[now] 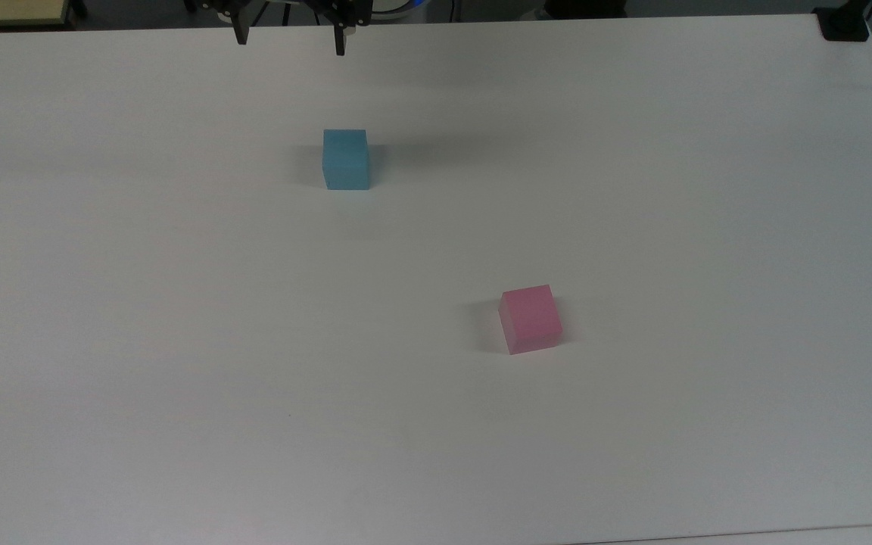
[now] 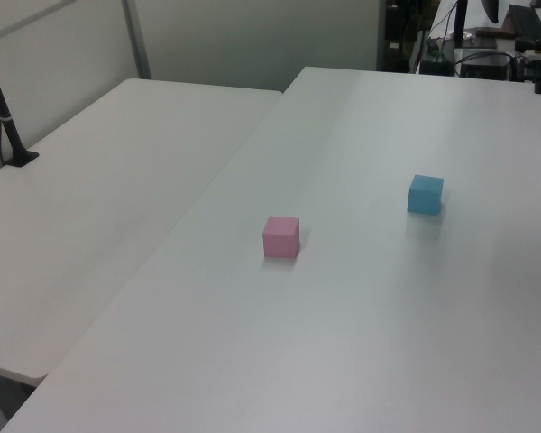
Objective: Put blue cube on pink cube
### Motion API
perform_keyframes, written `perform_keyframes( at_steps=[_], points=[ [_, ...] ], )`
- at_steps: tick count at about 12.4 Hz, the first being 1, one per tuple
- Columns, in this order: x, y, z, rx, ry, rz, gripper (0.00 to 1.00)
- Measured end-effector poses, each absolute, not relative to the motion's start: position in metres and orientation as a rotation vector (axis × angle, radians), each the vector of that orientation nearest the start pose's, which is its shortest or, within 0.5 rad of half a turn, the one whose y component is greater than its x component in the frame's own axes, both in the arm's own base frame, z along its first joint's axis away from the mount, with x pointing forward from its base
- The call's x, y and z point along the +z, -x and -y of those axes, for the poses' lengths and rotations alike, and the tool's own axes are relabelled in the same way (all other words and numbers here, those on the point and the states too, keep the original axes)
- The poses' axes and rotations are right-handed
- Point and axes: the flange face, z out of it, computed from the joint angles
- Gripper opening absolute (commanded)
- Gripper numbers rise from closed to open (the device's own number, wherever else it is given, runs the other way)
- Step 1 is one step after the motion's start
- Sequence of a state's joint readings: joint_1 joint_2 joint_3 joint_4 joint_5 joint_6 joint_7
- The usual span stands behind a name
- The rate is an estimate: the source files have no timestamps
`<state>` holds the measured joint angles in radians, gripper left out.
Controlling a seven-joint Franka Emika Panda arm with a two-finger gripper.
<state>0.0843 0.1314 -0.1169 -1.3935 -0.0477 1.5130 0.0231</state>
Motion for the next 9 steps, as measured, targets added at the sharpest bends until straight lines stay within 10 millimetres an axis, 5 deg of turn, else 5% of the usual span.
perform_keyframes(
  at_steps=[9],
  points=[
    [0.6236,-0.5912,0.0204,0.031,3.204,-0.094,1.0]
  ],
)
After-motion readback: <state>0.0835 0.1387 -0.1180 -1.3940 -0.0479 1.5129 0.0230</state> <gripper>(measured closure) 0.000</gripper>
